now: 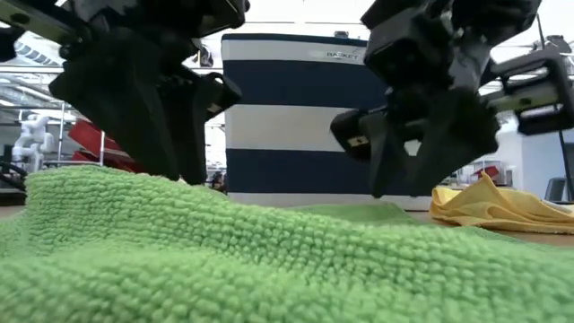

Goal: Fold towel
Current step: Fold the green towel

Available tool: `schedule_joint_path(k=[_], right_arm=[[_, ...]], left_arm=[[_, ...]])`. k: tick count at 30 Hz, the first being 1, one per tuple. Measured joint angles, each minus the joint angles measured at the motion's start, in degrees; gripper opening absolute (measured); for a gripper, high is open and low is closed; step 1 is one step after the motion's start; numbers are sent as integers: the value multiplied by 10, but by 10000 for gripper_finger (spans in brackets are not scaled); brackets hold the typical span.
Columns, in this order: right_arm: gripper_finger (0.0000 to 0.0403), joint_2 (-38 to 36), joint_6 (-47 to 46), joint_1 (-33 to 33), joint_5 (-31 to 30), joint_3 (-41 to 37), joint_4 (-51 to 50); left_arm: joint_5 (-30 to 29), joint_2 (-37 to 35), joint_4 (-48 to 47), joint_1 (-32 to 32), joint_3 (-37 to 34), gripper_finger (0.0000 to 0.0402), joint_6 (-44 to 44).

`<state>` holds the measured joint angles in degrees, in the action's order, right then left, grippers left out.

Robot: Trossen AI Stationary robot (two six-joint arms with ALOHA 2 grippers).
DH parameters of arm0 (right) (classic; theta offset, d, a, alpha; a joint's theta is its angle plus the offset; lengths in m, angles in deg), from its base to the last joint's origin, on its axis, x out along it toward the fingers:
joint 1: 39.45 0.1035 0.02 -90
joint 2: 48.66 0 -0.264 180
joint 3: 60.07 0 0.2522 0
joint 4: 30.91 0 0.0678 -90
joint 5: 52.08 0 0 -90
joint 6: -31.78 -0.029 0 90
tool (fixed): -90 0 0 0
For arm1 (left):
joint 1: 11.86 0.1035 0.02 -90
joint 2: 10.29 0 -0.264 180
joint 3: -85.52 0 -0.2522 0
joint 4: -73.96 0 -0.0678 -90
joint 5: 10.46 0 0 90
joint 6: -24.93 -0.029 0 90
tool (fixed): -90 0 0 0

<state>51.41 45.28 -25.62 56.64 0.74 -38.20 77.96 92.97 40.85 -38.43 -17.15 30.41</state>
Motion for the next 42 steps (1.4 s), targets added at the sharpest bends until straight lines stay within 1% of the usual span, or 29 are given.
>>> schedule_joint_path(k=[8,10,12,16,20,23,26,29,34,42], right_arm=[[132,24,45,-48,26,0,26],[132,24,47,-57,28,0,24],[132,24,50,-67,40,0,23],[132,24,51,-74,56,0,23],[132,24,55,-75,57,0,23],[132,24,56,-74,56,0,23],[132,24,57,-75,55,0,20],[132,24,58,-79,54,0,19],[132,24,63,-88,52,0,19],[132,24,68,-101,51,0,5]], left_arm=[[83,10,8,42,0,124,-34],[116,13,25,50,0,124,-37],[146,17,35,56,0,124,-36],[164,29,30,70,0,124,-18],[224,41,47,80,1,124,-6],[230,45,47,82,0,124,-6],[250,47,54,84,0,120,-11],[266,46,75,83,0,106,-14],[266,47,91,83,0,72,-15],[266,48,91,78,0,9,-15]])
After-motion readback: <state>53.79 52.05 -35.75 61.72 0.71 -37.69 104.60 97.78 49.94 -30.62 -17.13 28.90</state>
